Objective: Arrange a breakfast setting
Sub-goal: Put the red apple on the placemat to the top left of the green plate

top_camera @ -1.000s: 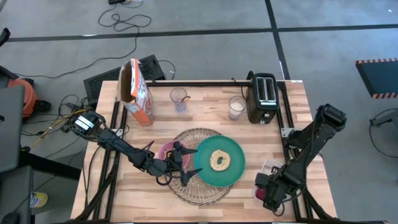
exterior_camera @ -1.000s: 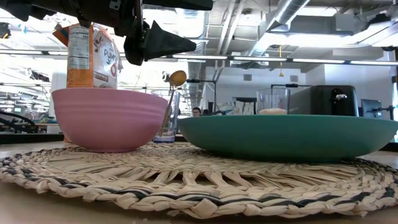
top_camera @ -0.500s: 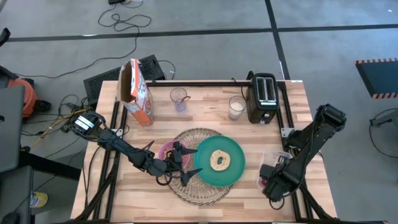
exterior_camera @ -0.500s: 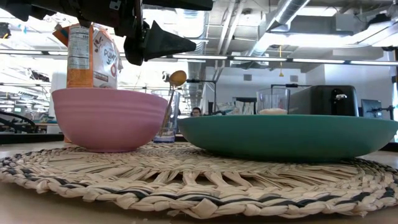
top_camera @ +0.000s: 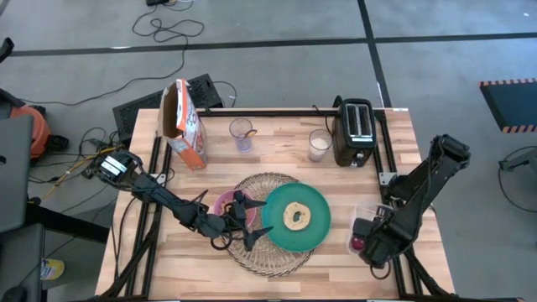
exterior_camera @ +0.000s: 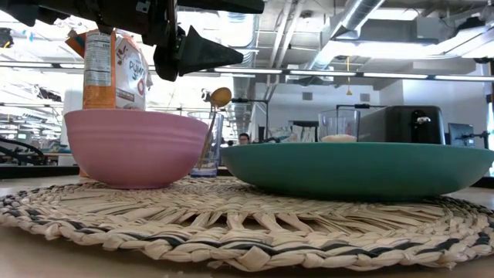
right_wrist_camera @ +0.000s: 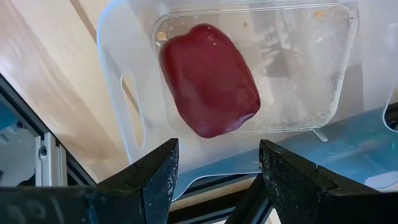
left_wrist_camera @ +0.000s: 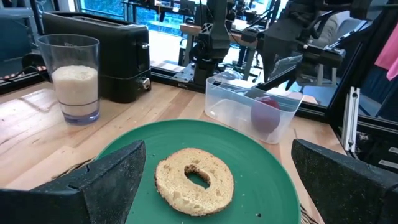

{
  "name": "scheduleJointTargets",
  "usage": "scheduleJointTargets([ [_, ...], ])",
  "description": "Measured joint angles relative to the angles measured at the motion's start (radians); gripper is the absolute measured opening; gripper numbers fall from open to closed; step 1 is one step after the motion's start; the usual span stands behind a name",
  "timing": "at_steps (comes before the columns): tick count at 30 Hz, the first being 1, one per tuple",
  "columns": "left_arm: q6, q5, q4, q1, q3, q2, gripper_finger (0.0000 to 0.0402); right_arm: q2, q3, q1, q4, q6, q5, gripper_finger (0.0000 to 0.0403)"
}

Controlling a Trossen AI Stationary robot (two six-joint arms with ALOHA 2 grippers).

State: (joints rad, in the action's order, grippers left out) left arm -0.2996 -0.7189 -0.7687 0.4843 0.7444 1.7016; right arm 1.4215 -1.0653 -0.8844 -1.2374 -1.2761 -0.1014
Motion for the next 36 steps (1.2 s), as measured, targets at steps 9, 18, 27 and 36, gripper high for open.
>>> scheduleJointTargets([
  [9, 0.000, 0.000, 0.000, 0.000, 0.000, 0.000, 0.0387, 0.007, 0.005, 0.020, 0.042, 0.053, 0.001, 0.0264],
  [18, 0.000, 0.000, 0.000, 0.000, 0.000, 0.000, 0.0387, 0.007, 0.006, 0.023, 0.045, 0.160, 0.061, 0.0368],
  [27, 0.000, 0.000, 0.000, 0.000, 0.000, 0.000, 0.0387, 0.007, 0.007, -0.036, 0.045, 0.176, 0.133, 0.0383],
  [36, 0.000, 0.000, 0.000, 0.000, 0.000, 0.000, 0.0387, 0.007, 0.144, -0.041, 0.164, 0.165, 0.109, 0.0380],
])
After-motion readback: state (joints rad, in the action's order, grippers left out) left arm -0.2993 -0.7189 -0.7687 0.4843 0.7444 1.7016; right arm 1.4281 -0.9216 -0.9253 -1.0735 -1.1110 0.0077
